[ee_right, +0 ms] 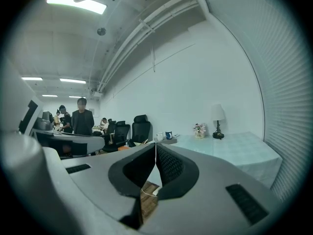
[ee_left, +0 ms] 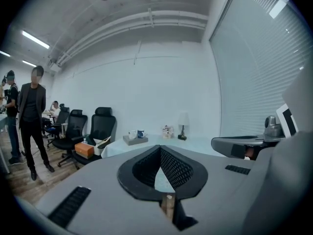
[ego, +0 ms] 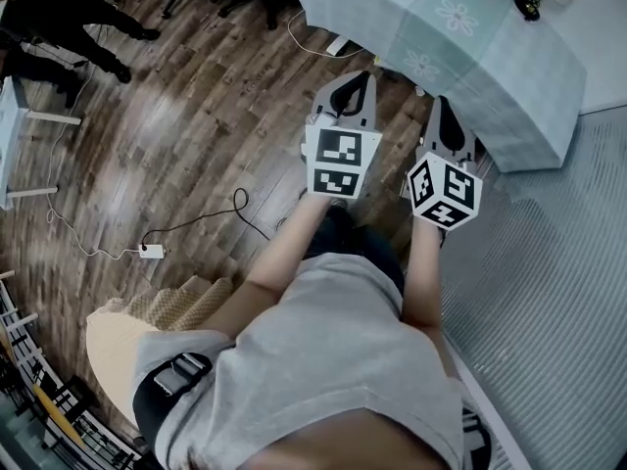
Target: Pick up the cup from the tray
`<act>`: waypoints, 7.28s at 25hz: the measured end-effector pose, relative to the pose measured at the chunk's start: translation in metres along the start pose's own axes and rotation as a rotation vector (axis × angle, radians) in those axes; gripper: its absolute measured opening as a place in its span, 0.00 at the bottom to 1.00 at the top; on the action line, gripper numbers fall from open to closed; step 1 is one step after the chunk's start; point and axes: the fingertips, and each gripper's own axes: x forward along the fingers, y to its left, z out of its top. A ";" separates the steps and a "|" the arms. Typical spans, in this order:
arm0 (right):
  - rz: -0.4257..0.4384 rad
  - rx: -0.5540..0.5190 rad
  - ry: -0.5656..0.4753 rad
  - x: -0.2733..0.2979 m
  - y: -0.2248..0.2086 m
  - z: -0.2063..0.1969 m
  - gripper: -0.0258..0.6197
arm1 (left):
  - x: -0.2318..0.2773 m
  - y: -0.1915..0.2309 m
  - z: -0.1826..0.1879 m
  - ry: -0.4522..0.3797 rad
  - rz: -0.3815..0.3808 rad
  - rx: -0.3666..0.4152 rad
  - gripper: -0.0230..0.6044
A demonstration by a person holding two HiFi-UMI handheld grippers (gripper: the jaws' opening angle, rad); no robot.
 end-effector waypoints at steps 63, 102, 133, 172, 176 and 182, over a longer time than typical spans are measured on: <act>0.174 0.000 0.083 0.472 -0.098 0.051 0.05 | 0.433 0.142 0.077 0.065 0.125 -0.032 0.04; 0.131 -0.016 0.294 0.735 -0.109 0.007 0.46 | 0.637 0.264 0.057 0.204 0.033 -0.111 0.04; 0.200 -0.080 0.428 0.822 -0.115 -0.053 0.57 | 0.660 0.285 0.043 0.266 0.114 -0.137 0.04; -0.139 0.015 0.325 0.724 -0.253 -0.034 0.57 | 0.691 0.145 0.055 0.258 -0.247 -0.025 0.04; -0.172 0.039 0.344 0.717 -0.276 -0.050 0.57 | 0.698 0.122 0.046 0.276 -0.292 0.000 0.04; -0.196 0.042 0.365 0.719 -0.296 -0.073 0.57 | 0.707 0.105 0.030 0.307 -0.315 0.030 0.04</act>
